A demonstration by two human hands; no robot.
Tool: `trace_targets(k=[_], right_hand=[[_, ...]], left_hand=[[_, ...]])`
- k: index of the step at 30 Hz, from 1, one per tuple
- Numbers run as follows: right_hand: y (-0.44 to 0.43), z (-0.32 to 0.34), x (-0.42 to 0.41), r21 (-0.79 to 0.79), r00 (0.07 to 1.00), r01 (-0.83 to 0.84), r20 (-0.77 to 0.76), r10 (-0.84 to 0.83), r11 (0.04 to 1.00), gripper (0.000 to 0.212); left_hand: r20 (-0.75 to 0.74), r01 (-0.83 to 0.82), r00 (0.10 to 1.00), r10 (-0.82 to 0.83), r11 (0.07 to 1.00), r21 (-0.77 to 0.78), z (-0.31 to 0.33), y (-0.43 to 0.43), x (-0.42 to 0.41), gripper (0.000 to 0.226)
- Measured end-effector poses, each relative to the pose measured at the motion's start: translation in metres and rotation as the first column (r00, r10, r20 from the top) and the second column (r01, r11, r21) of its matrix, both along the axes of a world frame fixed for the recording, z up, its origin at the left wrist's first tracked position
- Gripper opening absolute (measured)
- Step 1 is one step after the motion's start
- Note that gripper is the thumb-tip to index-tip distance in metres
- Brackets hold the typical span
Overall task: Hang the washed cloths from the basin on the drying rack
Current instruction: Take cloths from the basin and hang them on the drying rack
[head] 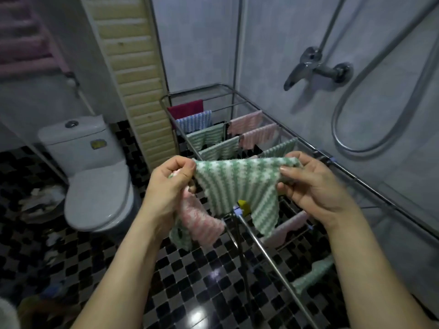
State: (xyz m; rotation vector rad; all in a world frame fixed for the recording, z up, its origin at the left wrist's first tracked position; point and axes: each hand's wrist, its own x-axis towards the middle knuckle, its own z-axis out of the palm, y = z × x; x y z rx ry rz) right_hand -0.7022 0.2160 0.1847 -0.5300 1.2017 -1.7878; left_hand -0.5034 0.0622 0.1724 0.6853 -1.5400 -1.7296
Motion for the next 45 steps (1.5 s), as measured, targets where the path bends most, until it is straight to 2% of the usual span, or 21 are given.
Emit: trace_targets(k=[2,4,6,10,12,15,19,22,25,28,30,33,35,37,39,41,43,44,45], right_hand=[[0.013,-0.006,-0.026,0.007,0.994,0.095,0.054,-0.095,0.995,0.022],[0.032,-0.010,-0.054,0.042,0.981,0.188,0.031,-0.189,0.981,0.025],[0.048,-0.014,-0.079,0.089,0.960,0.274,-0.079,-0.267,0.958,0.026],[0.076,-0.022,-0.119,0.179,0.870,0.408,-0.373,-0.322,0.895,0.031],[0.089,-0.030,-0.137,0.216,0.816,0.461,-0.485,-0.316,0.860,0.033],[0.106,-0.043,-0.159,0.271,0.736,0.543,-0.610,-0.294,0.795,0.030],[0.122,-0.061,-0.183,0.307,0.622,0.654,-0.738,-0.261,0.691,0.029],[0.125,-0.078,-0.205,0.335,0.584,0.712,-0.771,-0.254,0.618,0.029],[0.119,-0.095,-0.221,0.374,0.534,0.777,-0.818,-0.215,0.506,0.025],[0.104,-0.103,-0.230,0.407,0.487,0.812,-0.867,-0.102,0.418,0.013],[0.090,-0.108,-0.240,0.433,0.481,0.802,-0.877,-0.015,0.412,0.007],[0.064,-0.120,-0.260,0.489,0.512,0.760,-0.856,0.070,0.428,0.022],[0.045,-0.130,-0.271,0.512,0.535,0.714,-0.839,0.100,0.477,0.033],[0.029,-0.138,-0.277,0.497,0.561,0.672,-0.826,0.061,0.550,0.047],[0.025,-0.145,-0.279,0.454,0.581,0.680,-0.813,-0.044,0.576,0.054],[0.035,-0.156,-0.282,0.462,0.588,0.751,-0.793,-0.160,0.471,0.042],[0.056,-0.170,-0.279,0.532,0.595,0.796,-0.775,-0.212,0.289,0.020],[0.067,-0.178,-0.279,0.570,0.616,0.787,-0.744,-0.260,0.235,0.010],[0.075,-0.185,-0.280,0.600,0.644,0.765,-0.693,-0.325,0.235,0.007]], left_hand=[[0.050,0.067,0.997,-0.066,0.997,-0.026,-0.002,0.013,-0.028,0.021],[0.153,0.150,0.979,-0.137,0.986,-0.078,-0.005,0.027,-0.059,0.017],[0.242,0.208,0.954,-0.179,0.973,-0.099,-0.007,0.040,-0.083,0.018],[0.350,0.364,0.877,-0.330,0.931,-0.033,-0.012,0.067,-0.121,0.008],[0.399,0.461,0.818,-0.415,0.887,-0.022,-0.015,0.079,-0.137,0.006],[0.385,0.560,0.748,-0.541,0.825,0.073,-0.023,0.095,-0.158,0.008],[0.395,0.633,0.664,-0.635,0.758,0.157,-0.041,0.121,-0.187,0.008],[0.458,0.666,0.597,-0.658,0.726,0.174,-0.062,0.128,-0.214,0.009],[0.476,0.630,0.591,-0.651,0.741,0.233,-0.083,0.126,-0.240,0.006],[0.434,0.560,0.614,-0.659,0.751,0.349,-0.104,0.120,-0.265,0.012],[0.406,0.508,0.638,-0.655,0.754,0.418,-0.116,0.114,-0.282,0.014],[0.347,0.401,0.695,-0.629,0.740,0.540,-0.130,0.102,-0.302,0.015],[0.307,0.326,0.734,-0.606,0.711,0.623,-0.139,0.089,-0.313,0.011],[0.298,0.278,0.756,-0.583,0.698,0.660,-0.151,0.076,-0.321,0.009],[0.328,0.238,0.761,-0.560,0.711,0.661,-0.159,0.069,-0.320,0.016],[0.410,0.229,0.735,-0.541,0.766,0.600,-0.165,0.066,-0.317,0.023],[0.524,0.276,0.664,-0.534,0.826,0.492,-0.166,0.066,-0.309,0.025],[0.565,0.342,0.615,-0.550,0.832,0.437,-0.165,0.067,-0.309,0.021],[0.590,0.426,0.568,-0.574,0.818,0.387,-0.165,0.069,-0.312,0.014]])
